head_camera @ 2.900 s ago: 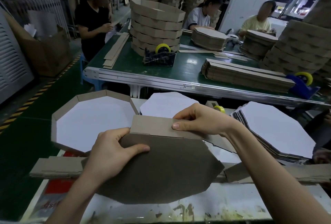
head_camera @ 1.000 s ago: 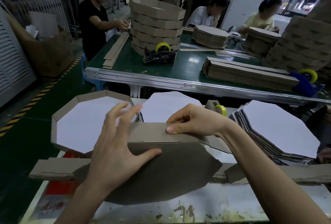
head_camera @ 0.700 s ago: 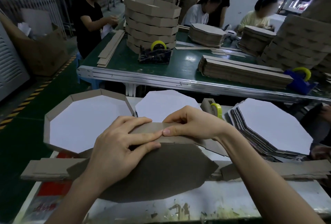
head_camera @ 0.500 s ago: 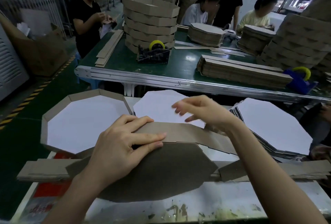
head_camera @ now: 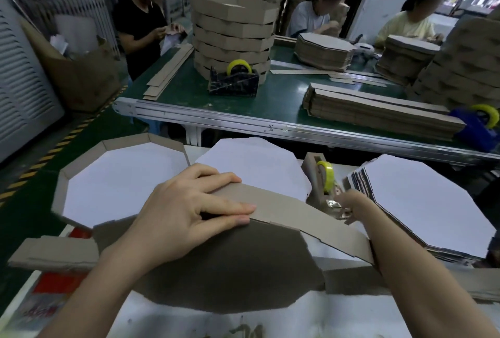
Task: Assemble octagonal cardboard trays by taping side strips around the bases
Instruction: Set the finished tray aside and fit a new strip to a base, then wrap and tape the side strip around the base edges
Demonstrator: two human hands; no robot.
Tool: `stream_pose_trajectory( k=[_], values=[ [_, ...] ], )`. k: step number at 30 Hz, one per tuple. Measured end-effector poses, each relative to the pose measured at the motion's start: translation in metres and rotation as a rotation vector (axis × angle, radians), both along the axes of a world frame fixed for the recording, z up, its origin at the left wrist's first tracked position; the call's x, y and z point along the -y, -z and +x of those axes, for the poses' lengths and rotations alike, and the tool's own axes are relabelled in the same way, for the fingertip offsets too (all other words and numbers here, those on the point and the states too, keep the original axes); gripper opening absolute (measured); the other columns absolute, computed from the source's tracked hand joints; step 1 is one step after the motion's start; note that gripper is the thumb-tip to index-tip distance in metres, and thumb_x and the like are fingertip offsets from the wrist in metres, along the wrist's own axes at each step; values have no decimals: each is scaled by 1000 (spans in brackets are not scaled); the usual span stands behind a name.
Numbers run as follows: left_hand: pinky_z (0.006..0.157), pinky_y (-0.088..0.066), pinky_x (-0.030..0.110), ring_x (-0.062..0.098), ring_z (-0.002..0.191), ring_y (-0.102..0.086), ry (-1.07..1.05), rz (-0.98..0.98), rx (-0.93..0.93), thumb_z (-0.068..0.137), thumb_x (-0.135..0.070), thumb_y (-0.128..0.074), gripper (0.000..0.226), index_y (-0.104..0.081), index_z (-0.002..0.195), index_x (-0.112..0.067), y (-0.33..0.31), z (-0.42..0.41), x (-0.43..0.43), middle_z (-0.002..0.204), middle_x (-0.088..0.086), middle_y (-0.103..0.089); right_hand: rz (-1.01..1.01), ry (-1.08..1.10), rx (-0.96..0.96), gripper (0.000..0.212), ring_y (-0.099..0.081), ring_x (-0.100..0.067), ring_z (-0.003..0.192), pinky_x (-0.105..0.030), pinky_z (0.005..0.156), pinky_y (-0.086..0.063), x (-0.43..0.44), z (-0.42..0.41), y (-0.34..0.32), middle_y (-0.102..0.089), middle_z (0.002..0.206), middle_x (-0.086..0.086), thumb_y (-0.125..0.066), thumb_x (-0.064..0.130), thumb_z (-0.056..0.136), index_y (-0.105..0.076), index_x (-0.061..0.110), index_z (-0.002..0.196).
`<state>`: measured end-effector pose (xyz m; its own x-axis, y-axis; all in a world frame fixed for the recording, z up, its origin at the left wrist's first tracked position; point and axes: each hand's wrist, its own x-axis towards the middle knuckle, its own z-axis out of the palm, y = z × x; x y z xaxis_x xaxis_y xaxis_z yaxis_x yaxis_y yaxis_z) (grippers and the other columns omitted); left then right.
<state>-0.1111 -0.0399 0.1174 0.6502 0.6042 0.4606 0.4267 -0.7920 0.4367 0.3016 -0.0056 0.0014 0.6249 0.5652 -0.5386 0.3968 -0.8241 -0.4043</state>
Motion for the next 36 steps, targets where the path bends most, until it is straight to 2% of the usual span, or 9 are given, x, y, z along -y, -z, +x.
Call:
stream_pose_trajectory(
  k=[2,8,11,12,18,22,25,30,36],
  values=[
    [72,-54,34,3,110,-51,-1,8,-22,85,-65,-47,26,-65,103,-60,0,3,-2,124,-24,-60,-18,-2,-39,44,-60,-32,63,-42,48,-51,-4,10,13,-54,128,-27,-56,10,97,-43,-6,136],
    [73,-55,35,5,113,-52,10,4,-44,85,-64,-49,24,-64,104,-61,-2,16,-5,124,-21,-62,29,68,-86,18,-69,-40,78,-51,71,-61,-19,30,38,-66,97,-28,-49,4,99,-56,-11,106],
    [74,-56,38,4,115,-51,1,1,-57,85,-67,-47,24,-61,104,-65,-2,21,-5,126,-25,-60,65,140,-187,15,-60,-29,61,-32,44,-55,-23,34,43,-60,78,-19,-58,8,97,-54,-6,99],
    [73,-56,38,4,115,-51,-6,4,-59,85,-67,-46,24,-61,104,-66,-2,22,-6,126,-26,-59,61,152,-205,14,-55,-25,56,-29,42,-49,-25,36,43,-57,74,-16,-61,8,95,-54,-4,97],
    [74,-55,37,3,115,-51,-14,3,-56,84,-67,-46,24,-62,103,-65,-2,24,-9,125,-27,-59,236,377,-385,10,-49,-23,56,-34,49,-43,-32,40,45,-51,70,-12,-60,9,92,-52,4,97],
    [72,-55,37,1,114,-51,-4,2,-48,84,-67,-48,23,-62,103,-66,-1,24,-10,124,-28,-59,412,481,-535,17,-43,-14,41,-23,40,-37,-26,40,50,-49,67,-6,-57,19,96,-50,10,84],
    [72,-55,36,0,114,-51,10,-3,-34,84,-68,-47,23,-62,102,-66,-2,24,-10,124,-29,-59,465,489,-592,24,-40,-15,39,-21,43,-33,-20,40,53,-46,58,-7,-45,16,99,-46,9,75],
    [72,-55,36,1,114,-50,37,-10,-34,85,-67,-48,23,-63,103,-65,-1,23,-10,123,-28,-60,533,501,-614,9,-48,-22,60,-33,57,-40,-10,40,56,-50,78,-14,-45,8,96,-49,-1,99],
    [68,-55,36,0,112,-51,47,4,-26,85,-66,-49,23,-64,102,-64,-2,24,-11,122,-28,-60,561,503,-593,40,-49,-21,66,-31,61,-42,1,45,60,-52,92,-18,-47,3,93,-45,-9,131]
  ],
)
